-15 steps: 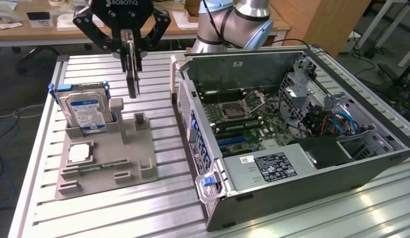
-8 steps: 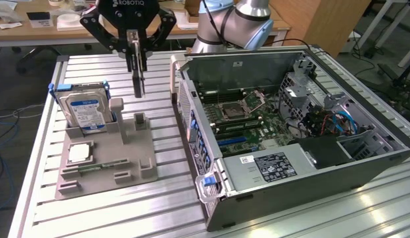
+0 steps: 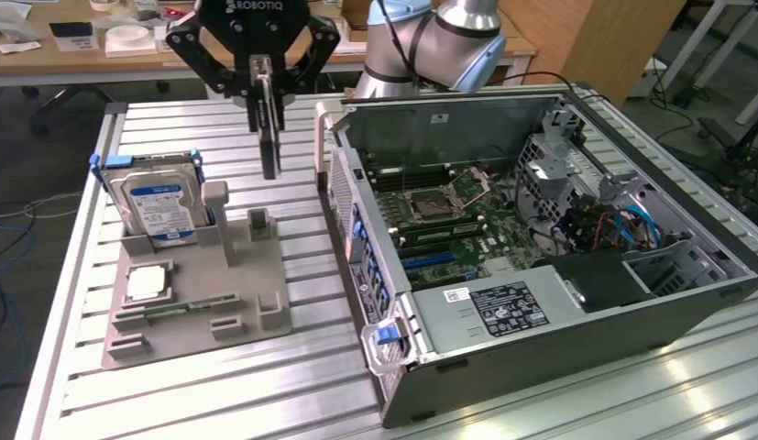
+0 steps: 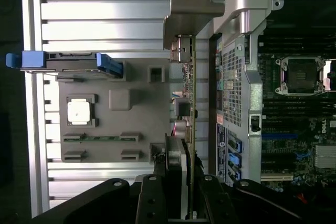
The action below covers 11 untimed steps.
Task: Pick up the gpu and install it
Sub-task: 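Pick up the gpu and move the gpu toward the slot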
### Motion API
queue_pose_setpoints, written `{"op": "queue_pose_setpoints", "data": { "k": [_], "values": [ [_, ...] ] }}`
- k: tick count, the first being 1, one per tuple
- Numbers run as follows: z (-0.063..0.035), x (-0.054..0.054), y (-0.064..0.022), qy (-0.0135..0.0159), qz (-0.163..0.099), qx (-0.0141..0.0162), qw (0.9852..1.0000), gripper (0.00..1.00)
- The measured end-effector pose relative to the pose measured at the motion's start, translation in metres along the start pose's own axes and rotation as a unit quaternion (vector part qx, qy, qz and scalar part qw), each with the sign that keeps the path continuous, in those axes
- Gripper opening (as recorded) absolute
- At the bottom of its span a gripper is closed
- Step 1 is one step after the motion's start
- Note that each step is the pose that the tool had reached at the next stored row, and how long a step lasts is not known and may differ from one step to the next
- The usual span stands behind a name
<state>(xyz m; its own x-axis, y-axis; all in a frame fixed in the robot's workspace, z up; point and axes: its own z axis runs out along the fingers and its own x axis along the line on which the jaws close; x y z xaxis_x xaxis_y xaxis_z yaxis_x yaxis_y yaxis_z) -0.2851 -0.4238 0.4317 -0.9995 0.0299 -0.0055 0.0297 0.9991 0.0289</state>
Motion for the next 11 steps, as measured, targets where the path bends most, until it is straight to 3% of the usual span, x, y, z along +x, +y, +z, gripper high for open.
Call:
{"op": "queue_pose_setpoints", "data": {
  "k": [11],
  "values": [
    [0.0006,-0.017,0.0005,0.0000,0.000,0.0000,1.0000,0.28]
  ]
}}
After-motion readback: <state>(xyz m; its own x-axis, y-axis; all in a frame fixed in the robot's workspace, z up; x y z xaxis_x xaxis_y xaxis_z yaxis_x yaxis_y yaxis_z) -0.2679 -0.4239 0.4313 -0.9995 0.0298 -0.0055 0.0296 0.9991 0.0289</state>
